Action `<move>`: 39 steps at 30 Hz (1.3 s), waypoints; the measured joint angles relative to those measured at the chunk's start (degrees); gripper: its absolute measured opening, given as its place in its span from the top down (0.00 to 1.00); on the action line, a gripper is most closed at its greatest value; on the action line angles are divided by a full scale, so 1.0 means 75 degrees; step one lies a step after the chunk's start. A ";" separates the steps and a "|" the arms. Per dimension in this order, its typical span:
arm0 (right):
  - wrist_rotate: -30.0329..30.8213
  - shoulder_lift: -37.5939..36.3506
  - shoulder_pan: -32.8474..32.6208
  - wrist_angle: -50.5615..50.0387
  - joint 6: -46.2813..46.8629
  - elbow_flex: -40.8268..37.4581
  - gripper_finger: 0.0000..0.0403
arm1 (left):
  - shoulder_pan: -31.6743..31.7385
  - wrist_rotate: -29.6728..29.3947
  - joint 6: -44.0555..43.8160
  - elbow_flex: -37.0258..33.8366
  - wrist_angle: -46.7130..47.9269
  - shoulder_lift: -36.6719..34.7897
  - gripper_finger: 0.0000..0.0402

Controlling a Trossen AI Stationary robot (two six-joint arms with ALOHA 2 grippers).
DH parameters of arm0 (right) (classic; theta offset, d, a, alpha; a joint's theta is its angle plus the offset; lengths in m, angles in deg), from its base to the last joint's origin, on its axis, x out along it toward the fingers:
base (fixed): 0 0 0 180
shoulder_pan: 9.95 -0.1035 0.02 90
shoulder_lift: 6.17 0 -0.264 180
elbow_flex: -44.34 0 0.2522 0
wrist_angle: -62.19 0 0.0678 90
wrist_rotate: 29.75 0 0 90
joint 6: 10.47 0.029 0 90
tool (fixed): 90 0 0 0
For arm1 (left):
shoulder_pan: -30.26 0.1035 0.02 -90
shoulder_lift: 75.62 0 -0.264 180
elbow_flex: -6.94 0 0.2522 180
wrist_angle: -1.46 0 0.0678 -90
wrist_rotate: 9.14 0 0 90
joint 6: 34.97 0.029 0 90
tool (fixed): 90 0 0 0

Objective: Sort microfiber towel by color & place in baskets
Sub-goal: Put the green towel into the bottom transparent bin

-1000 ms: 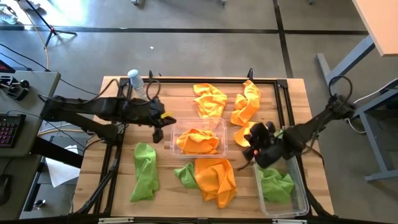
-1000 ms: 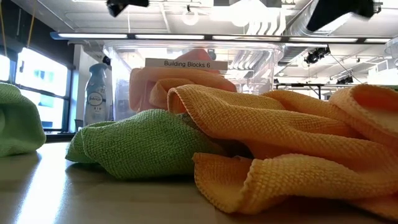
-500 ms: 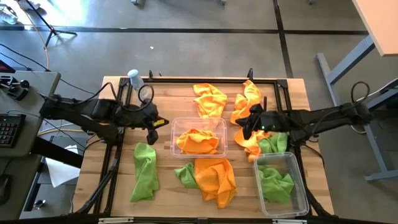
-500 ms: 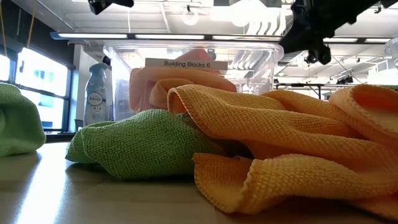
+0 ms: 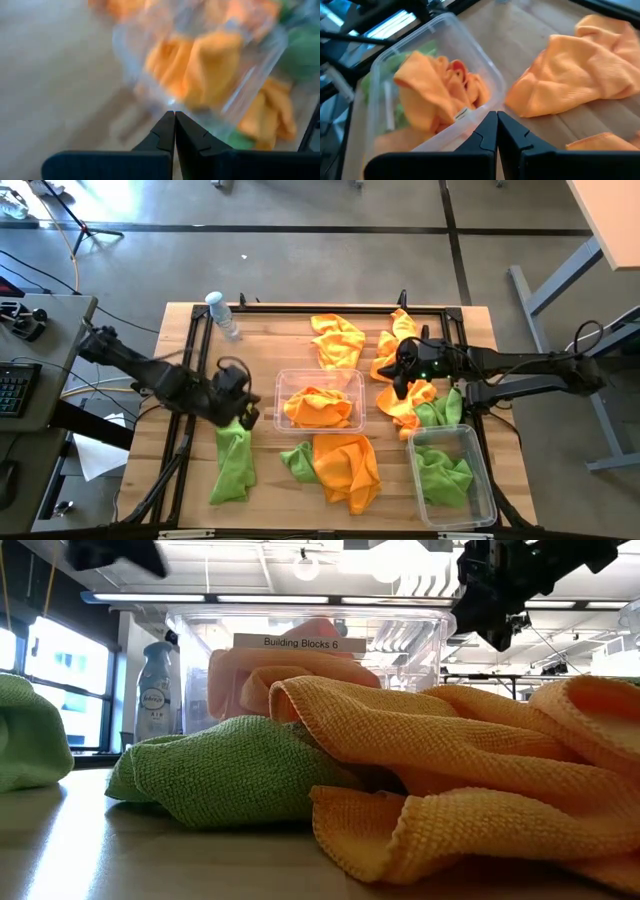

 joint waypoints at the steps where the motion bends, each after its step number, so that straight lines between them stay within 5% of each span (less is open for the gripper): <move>1: -0.0084 0.0000 0.0003 -0.0006 -0.0101 0.0000 1.00 | -0.0181 0.0167 -0.0445 0.0000 0.0186 0.0124 1.00; 7: -0.0450 0.0000 0.0003 -0.0024 -0.0464 0.0000 1.00 | -0.1161 0.1358 -0.2807 0.0000 0.0781 0.0810 1.00; 18: -0.0500 0.0000 0.0005 -0.0030 -0.0624 0.0000 1.00 | -0.2133 0.2369 -0.4546 0.0000 0.0682 0.2349 0.98; 33: -0.0497 0.0000 0.0073 -0.0017 -0.0553 0.0000 1.00 | -0.2449 0.3589 -0.5679 -0.0140 0.0698 0.3420 0.64; 39: -0.0494 0.0000 0.0073 -0.0013 -0.0509 0.0000 1.00 | -0.2449 0.4212 -0.5839 -0.0318 0.0586 0.4019 0.58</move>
